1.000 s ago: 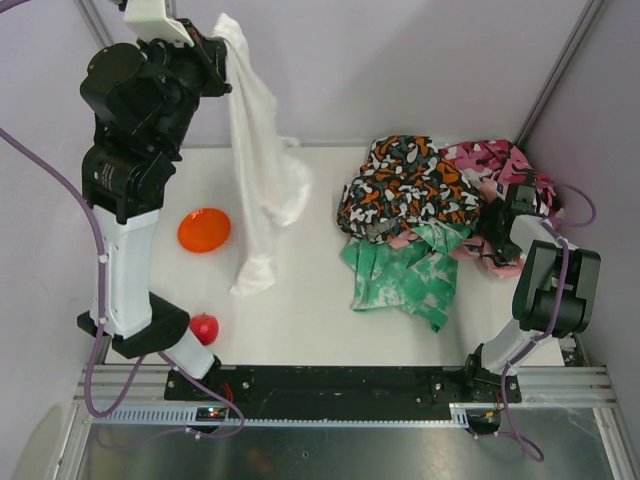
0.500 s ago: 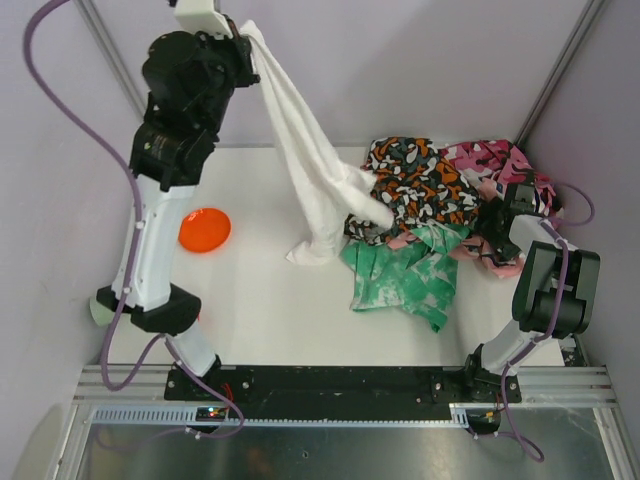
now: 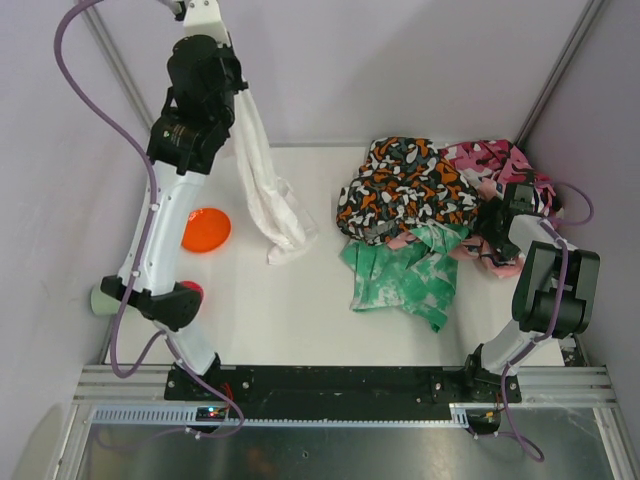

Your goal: Pick out a specific cloth from the pile

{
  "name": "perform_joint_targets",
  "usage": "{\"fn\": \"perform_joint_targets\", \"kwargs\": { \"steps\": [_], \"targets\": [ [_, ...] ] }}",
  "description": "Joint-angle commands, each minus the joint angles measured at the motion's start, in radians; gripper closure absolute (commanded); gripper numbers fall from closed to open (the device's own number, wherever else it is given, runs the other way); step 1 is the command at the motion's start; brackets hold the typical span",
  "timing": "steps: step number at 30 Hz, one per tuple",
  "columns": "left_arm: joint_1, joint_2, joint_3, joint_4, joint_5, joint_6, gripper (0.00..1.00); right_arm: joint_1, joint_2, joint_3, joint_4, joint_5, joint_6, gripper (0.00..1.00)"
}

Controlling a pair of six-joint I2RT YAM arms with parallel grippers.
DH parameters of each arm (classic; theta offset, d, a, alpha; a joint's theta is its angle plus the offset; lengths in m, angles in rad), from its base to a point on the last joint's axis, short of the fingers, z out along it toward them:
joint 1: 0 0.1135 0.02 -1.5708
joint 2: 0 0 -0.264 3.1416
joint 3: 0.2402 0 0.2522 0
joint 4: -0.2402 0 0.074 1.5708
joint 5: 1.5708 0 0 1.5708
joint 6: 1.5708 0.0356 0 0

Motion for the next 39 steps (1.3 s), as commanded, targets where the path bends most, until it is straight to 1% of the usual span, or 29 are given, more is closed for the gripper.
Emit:
{"fn": "perform_joint_targets", "kwargs": {
  "steps": [1, 5, 9, 15, 17, 18, 19, 20, 21, 22, 23, 24, 25, 27, 32, 33, 37, 39],
  "targets": [
    [0.012, -0.047, -0.127, 0.045, 0.065, -0.039, 0.99, 0.010, -0.030, 0.026, -0.001, 0.006, -0.008, 0.09],
    [0.014, -0.066, -0.316, 0.045, 0.166, -0.123, 0.99, 0.009, -0.045, 0.026, -0.009, 0.004, -0.008, 0.08],
    [0.015, -0.099, -0.544, 0.056, 0.248, -0.261, 0.99, 0.002, -0.083, 0.025, -0.023, -0.008, 0.002, 0.08],
    [0.014, -0.107, -0.874, 0.197, 0.473, -0.402, 0.99, 0.007, -0.186, 0.025, -0.066, -0.039, 0.012, 0.06],
    [0.014, -0.104, -0.941, 0.228, 0.512, -0.435, 0.99, 0.011, -0.227, 0.026, -0.094, -0.041, 0.011, 0.02],
    [0.014, -0.105, -0.972, 0.232, 0.517, -0.447, 0.98, 0.015, -0.251, 0.026, -0.107, -0.041, 0.009, 0.01],
    [0.014, -0.110, -1.002, 0.235, 0.515, -0.459, 0.90, 0.019, -0.273, 0.025, -0.122, -0.036, 0.004, 0.01],
    [0.014, -0.117, -1.034, 0.236, 0.510, -0.469, 0.75, 0.024, -0.301, 0.025, -0.132, -0.037, -0.002, 0.01],
    [0.015, -0.129, -1.061, 0.231, 0.510, -0.476, 0.55, 0.028, -0.324, 0.026, -0.144, -0.041, -0.016, 0.01],
    [0.015, -0.149, -1.084, 0.226, 0.515, -0.481, 0.28, 0.031, -0.354, 0.027, -0.156, -0.044, -0.023, 0.01],
    [0.015, -0.177, -1.101, 0.222, 0.519, -0.485, 0.14, 0.035, -0.378, 0.028, -0.177, -0.040, -0.032, 0.01],
    [0.014, -0.212, -1.116, 0.216, 0.516, -0.487, 0.07, 0.042, -0.407, 0.030, -0.195, -0.034, -0.038, 0.01],
    [0.014, -0.252, -1.127, 0.210, 0.506, -0.489, 0.04, 0.048, -0.439, 0.032, -0.225, -0.015, -0.045, 0.01],
    [0.013, -0.349, -1.144, 0.190, 0.469, -0.489, 0.01, 0.061, -0.488, 0.037, -0.280, 0.015, -0.059, 0.01],
    [0.014, -0.591, -1.194, 0.097, 0.397, -0.495, 0.00, 0.116, -0.612, 0.036, -0.383, 0.039, -0.076, 0.01],
    [0.014, -0.638, -1.215, 0.077, 0.390, -0.503, 0.00, 0.134, -0.640, 0.036, -0.390, 0.030, -0.082, 0.01],
    [0.014, -0.815, -1.331, -0.005, 0.372, -0.541, 0.00, 0.211, -0.739, 0.026, -0.390, -0.099, -0.114, 0.01],
    [0.014, -0.894, -1.383, -0.048, 0.367, -0.557, 0.00, 0.244, -0.787, 0.012, -0.389, -0.120, -0.109, 0.01]
  ]
}}
